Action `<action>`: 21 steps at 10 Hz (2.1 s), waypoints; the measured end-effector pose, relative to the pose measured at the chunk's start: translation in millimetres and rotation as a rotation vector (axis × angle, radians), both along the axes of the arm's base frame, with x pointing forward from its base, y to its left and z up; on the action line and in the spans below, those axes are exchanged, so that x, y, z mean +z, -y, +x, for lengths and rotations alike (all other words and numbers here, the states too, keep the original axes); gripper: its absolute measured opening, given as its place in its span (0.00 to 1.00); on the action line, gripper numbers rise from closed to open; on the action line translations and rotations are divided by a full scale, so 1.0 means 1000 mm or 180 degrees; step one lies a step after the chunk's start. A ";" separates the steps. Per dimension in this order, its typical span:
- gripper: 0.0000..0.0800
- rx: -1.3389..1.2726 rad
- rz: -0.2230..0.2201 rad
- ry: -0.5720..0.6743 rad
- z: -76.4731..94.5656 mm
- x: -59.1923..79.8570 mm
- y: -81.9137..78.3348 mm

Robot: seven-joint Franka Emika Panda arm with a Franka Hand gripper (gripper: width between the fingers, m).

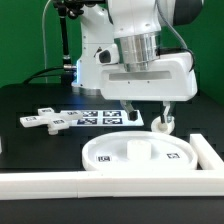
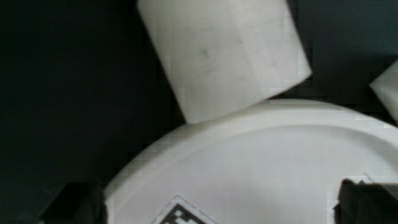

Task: Assemble round table

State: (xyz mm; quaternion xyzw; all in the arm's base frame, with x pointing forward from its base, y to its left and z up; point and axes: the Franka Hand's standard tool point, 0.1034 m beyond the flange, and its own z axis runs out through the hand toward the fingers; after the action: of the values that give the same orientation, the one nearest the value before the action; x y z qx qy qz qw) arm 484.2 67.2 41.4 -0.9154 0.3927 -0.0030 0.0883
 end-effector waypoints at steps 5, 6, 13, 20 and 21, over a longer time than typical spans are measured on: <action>0.81 0.0504 0.0112 -0.0137 -0.001 -0.001 -0.002; 0.81 0.0635 0.0250 -0.0313 -0.002 -0.001 -0.003; 0.81 0.0843 0.1071 -0.1422 -0.010 -0.001 -0.015; 0.81 0.1049 0.1750 -0.2347 -0.014 -0.010 -0.025; 0.81 0.1050 0.1737 -0.2333 -0.015 -0.013 -0.026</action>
Offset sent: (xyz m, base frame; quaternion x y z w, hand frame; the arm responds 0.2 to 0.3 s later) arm 0.0086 0.0160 0.0052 0.0206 -0.0252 -0.1047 0.9940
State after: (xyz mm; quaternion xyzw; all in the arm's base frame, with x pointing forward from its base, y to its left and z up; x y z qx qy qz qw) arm 469.7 93.2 28.1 -0.8497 0.2340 0.4368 0.1803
